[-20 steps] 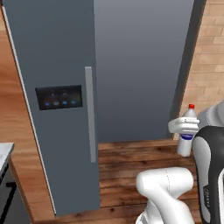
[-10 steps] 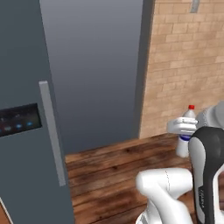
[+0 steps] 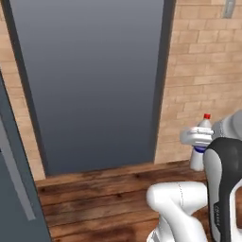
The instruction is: Take the bottled waters from the counter and place them in the freezer to freeze. Close the freezer door after placing the bottles.
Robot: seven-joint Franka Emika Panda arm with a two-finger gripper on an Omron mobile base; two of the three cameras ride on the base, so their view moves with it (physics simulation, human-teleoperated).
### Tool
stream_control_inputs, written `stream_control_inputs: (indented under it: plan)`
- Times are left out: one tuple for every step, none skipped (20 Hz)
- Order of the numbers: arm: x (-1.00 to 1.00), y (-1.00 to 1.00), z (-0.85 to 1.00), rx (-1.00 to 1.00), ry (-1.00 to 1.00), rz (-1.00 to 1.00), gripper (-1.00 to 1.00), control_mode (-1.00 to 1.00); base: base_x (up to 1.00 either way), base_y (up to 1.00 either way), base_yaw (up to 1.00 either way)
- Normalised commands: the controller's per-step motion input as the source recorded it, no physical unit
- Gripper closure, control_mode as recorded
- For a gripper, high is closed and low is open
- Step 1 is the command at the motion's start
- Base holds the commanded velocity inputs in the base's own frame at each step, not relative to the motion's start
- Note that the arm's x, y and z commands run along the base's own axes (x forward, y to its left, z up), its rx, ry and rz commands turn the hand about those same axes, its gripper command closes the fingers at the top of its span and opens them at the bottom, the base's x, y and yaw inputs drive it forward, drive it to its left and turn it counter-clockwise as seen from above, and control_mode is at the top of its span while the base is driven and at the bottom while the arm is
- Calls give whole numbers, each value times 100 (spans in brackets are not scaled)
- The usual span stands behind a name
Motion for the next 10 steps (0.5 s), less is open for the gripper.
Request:
stream_control_inputs:
  plan:
    - [0, 0, 0, 0, 0, 0, 100, 100, 100, -77, 48]
    - [0, 0, 0, 0, 0, 0, 100, 100, 100, -68, 51]
    - [0, 0, 0, 0, 0, 0, 100, 100, 100, -64, 52]
    - [0, 0, 0, 0, 0, 0, 100, 100, 100, -59, 55]
    - [0, 0, 0, 0, 0, 0, 100, 100, 100, -57, 56]
    - [0, 0, 0, 0, 0, 0, 100, 100, 100, -57, 57]
    - [0, 0, 0, 0, 0, 0, 100, 100, 100, -60, 57]
    - [0, 0, 0, 0, 0, 0, 100, 100, 100, -61, 57]
    - [0, 0, 0, 0, 0, 0, 100, 100, 100, -61, 58]
    - [0, 0, 0, 0, 0, 0, 100, 100, 100, -62, 61]
